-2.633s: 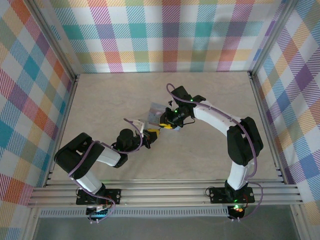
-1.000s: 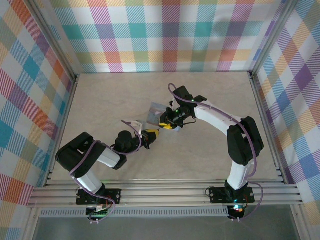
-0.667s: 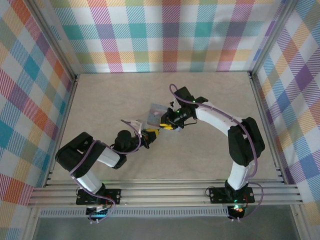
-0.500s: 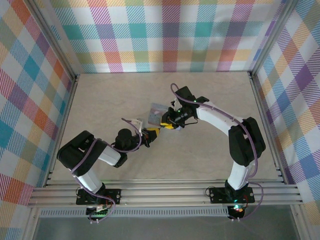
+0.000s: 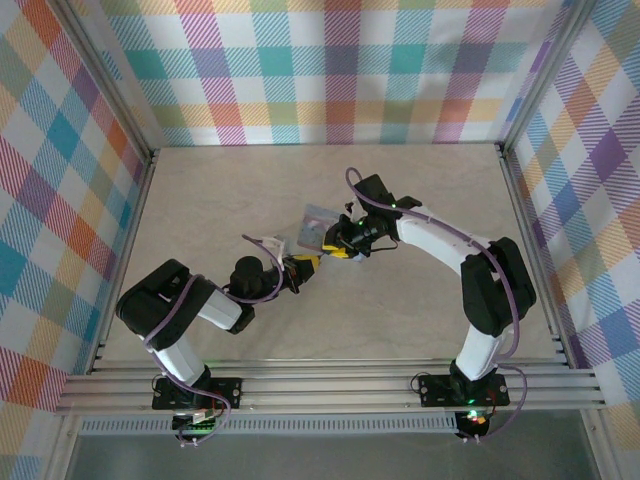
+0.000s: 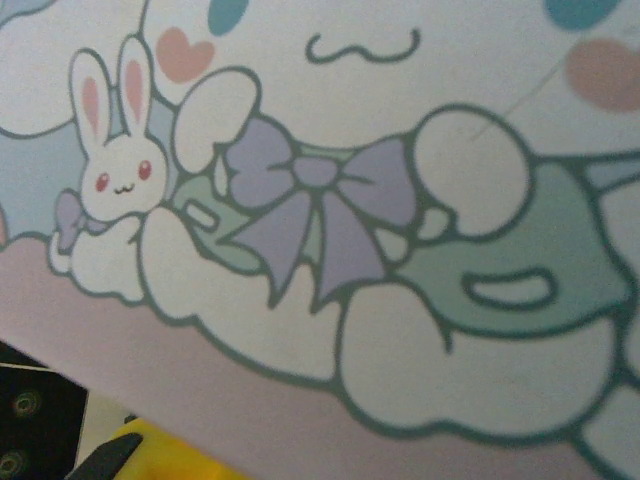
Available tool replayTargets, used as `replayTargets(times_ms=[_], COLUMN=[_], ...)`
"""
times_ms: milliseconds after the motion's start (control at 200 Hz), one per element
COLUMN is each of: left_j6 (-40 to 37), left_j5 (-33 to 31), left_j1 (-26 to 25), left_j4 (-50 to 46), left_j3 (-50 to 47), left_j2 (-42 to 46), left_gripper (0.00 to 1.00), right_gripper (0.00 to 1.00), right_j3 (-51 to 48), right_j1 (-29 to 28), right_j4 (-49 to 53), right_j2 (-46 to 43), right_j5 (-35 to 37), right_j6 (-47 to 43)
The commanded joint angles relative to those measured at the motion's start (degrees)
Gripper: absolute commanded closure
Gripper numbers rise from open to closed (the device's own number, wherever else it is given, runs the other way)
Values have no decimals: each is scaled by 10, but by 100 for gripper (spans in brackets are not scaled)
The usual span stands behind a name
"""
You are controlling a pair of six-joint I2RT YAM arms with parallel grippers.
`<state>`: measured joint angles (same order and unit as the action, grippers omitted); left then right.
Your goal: Unlock the padlock with the key
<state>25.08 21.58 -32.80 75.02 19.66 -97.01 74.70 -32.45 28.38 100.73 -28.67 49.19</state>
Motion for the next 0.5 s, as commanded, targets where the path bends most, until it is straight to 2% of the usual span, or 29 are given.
replayTargets(times_ms=[0, 495], left_j6=[7, 9], left_j5=[-8, -10], left_j1=[10, 11], left_j4=[30, 30], left_j3=[-7, -13], left_j2=[18, 24], left_gripper=[100, 100], right_gripper=[100, 100], right_j3=[-6, -16], right_j1=[4, 11], right_j4=[-18, -34], right_j2=[-25, -28], right_j5=[-19, -22], right_j6=[9, 18])
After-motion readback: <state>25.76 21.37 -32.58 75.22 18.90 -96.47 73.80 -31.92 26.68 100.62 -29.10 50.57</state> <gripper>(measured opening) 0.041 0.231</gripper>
